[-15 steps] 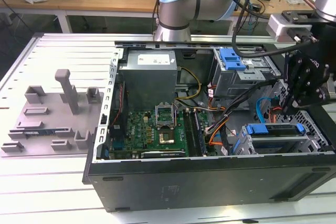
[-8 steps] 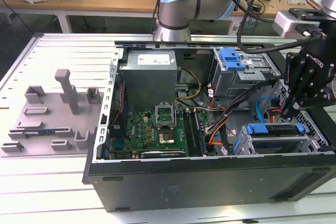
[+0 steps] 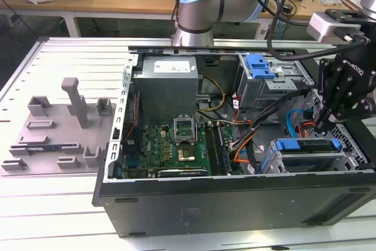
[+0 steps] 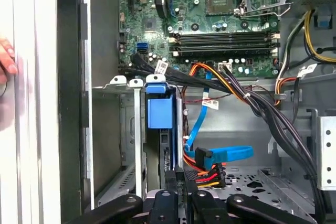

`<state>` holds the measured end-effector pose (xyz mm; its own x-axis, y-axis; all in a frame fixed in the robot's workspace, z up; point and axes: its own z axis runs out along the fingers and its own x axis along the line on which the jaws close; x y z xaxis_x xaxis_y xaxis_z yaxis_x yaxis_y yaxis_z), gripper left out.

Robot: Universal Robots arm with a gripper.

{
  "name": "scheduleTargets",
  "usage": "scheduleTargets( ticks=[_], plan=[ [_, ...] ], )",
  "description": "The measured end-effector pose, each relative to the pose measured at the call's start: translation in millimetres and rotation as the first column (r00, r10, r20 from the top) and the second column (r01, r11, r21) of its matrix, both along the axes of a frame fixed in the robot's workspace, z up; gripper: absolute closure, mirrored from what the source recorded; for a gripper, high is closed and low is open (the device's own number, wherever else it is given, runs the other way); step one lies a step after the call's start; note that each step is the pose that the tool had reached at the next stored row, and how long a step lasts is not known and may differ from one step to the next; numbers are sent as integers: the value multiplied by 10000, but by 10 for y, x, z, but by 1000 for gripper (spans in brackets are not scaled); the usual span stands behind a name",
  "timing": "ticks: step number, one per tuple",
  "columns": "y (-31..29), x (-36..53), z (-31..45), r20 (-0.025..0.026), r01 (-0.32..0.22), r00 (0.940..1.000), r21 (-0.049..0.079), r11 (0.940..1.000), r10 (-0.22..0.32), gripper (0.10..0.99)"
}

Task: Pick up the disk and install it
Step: 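Insert the first disk wire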

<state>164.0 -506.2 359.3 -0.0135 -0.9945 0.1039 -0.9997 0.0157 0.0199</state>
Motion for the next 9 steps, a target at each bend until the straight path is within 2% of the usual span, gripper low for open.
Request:
scheduleTargets(
  ticks=[6, 9],
  plan=[
    [-4, 13, 0, 1, 56, 10000, 0, 10000, -56, 918],
    [-5, 17, 0, 1, 449, 9990, -1, 9990, -449, 918]
  ],
)
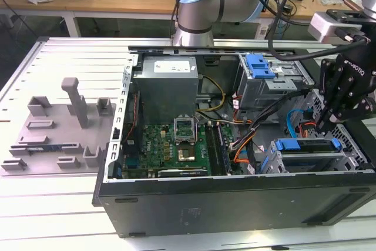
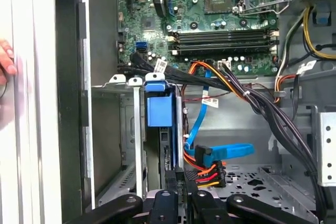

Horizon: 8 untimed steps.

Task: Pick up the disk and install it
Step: 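Insert the first disk wire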

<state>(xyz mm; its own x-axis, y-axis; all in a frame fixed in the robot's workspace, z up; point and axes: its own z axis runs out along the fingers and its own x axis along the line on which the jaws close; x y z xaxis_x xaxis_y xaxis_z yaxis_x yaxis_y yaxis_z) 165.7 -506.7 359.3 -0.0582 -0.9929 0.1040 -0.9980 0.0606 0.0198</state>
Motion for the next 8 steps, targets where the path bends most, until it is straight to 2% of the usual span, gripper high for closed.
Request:
scheduleTargets(
  ticks=[8],
  plan=[
    [-25, 31, -8, 8, 94, 10000, 1, 10000, -94, 918]
  ],
)
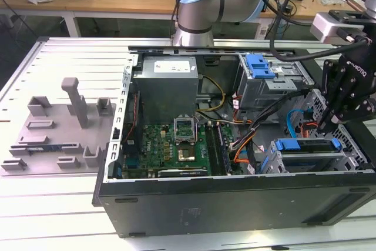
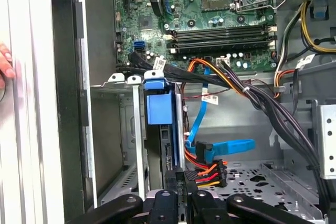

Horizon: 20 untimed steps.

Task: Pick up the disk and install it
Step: 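Insert the first disk wire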

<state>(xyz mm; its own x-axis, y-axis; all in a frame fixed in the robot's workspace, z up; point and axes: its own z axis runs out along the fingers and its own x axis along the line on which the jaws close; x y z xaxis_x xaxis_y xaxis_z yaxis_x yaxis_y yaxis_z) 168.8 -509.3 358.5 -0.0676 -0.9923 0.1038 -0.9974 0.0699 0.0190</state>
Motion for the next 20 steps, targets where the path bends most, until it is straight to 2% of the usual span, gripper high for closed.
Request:
scheduleTargets(
  ticks=[4, 10, 16, 20],
  plan=[
    [-23, 4, -5, -1, 1, 10000, 1, 10000, -1, 918],
    [-23, 3, -5, 0, -18, 10000, -1, 10000, 18, 918],
    [-24, -12, -21, 4, -428, 9991, 1, 9991, 428, 918],
    [-24, -17, -24, 4, -447, 9990, -1, 9990, 447, 918]
  ],
)
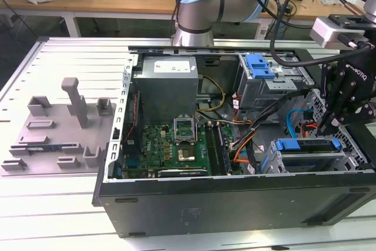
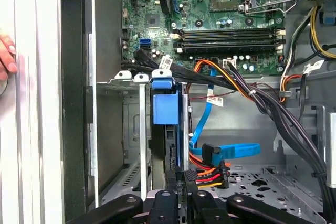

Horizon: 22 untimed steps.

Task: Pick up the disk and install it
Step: 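Insert the first disk wire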

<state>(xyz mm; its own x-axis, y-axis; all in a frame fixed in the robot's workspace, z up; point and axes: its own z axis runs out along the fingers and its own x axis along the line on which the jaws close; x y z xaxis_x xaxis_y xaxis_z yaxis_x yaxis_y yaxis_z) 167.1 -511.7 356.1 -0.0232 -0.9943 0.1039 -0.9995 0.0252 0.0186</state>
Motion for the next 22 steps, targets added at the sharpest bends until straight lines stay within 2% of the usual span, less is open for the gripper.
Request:
scheduleTargets(
  ticks=[4, 10, 22],
  plan=[
    [-4, -1, -4, 1, 0, 10000, 2, 10000, 0, 918],
    [-18, 0, -17, 44, 0, 10000, 1, 10000, 0, 918],
    [-42, -1, -25, 45, 241, 9997, 1, 9997, -241, 918]
  ],
)
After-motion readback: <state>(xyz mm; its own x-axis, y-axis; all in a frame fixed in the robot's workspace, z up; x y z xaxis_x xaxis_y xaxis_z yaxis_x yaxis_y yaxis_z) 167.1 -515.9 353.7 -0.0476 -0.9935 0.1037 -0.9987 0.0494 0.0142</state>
